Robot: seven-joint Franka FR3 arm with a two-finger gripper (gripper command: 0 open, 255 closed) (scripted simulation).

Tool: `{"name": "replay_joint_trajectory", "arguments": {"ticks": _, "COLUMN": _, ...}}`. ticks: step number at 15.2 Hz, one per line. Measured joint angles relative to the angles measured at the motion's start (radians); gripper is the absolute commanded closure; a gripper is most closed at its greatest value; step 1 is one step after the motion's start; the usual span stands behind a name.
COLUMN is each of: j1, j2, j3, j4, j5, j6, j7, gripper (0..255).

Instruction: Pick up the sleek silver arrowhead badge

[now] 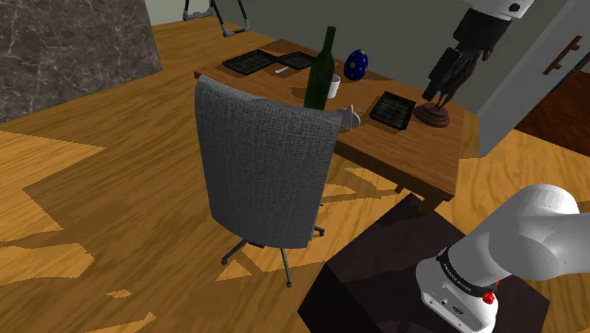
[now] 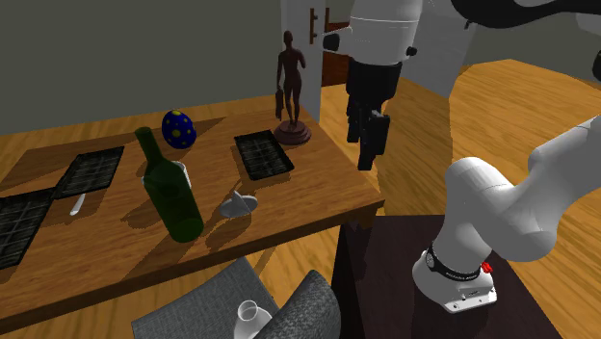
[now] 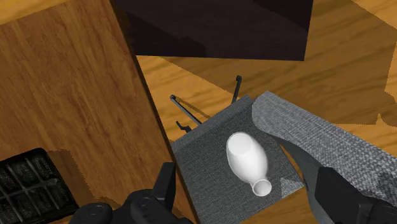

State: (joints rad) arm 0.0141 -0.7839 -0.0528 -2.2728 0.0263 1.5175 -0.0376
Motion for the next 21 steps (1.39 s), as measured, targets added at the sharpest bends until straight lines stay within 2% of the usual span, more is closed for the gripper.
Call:
{"name": "replay_joint_trajectory", "arguments": {"ticks": 3, "j1": 0.000, "j2": 0.031, "j3": -0.016, "j4": -0.005, "j5": -0.012, "j6": 0.031, "j7": -0.027, "gripper": 0}}
{"name": "replay_joint_trajectory", "arguments": {"ticks": 10, "j1": 0.010, "j2": 0.228, "j3": -0.081, "j4": 0.003, "j5": -0.052, "j6": 0.200, "j7": -0.150, "gripper": 0}}
{"name": "replay_joint_trajectory", "arguments": {"ticks": 21, "j1": 0.023, "j2": 0.622, "j3": -0.164, "j4": 0.160, "j5": -0.052, "j6": 0.409, "j7": -0.351, "gripper": 0}}
